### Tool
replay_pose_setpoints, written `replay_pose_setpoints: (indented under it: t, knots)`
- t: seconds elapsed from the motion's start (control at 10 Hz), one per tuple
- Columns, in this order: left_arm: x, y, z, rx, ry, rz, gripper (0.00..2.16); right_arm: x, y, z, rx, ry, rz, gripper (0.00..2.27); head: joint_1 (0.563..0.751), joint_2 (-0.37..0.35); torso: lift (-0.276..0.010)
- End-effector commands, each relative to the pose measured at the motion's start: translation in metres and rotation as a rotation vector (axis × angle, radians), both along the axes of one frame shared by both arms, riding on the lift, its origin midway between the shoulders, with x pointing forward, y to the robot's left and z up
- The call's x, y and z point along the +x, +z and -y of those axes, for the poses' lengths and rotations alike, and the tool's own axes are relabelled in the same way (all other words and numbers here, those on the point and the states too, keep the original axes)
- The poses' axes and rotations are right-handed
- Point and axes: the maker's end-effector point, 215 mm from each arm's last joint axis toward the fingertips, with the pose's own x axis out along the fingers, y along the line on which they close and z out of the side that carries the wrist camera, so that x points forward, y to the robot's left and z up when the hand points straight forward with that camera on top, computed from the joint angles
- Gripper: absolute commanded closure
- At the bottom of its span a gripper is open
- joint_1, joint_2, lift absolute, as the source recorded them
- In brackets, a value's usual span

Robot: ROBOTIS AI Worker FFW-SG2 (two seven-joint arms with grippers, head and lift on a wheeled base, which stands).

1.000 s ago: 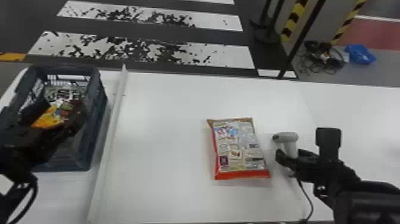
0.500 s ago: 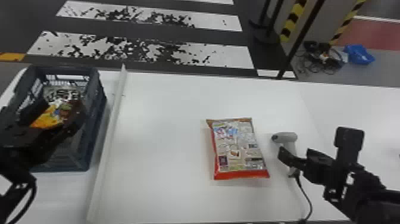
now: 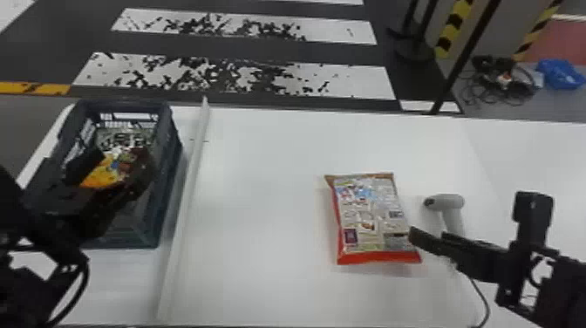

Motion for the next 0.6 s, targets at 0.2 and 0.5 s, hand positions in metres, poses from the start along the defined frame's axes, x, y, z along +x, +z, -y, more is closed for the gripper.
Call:
replay_pose_setpoints:
  t: [0.2, 0.5]
  knots:
    - [0.0, 0.001, 0.001, -0.003, -0.001, 0.001, 0.08, -0.001, -0.007, -0.021, 0.098, 0.041, -0.047, 0.11, 0.695, -0.011, -0.095]
    - [0.0, 0.001, 0.002, -0.003, -0.002, -0.001, 0.08, 0.004, -0.021, -0.028, 0.145, 0.075, -0.084, 0.11, 0.695, 0.007, -0.095]
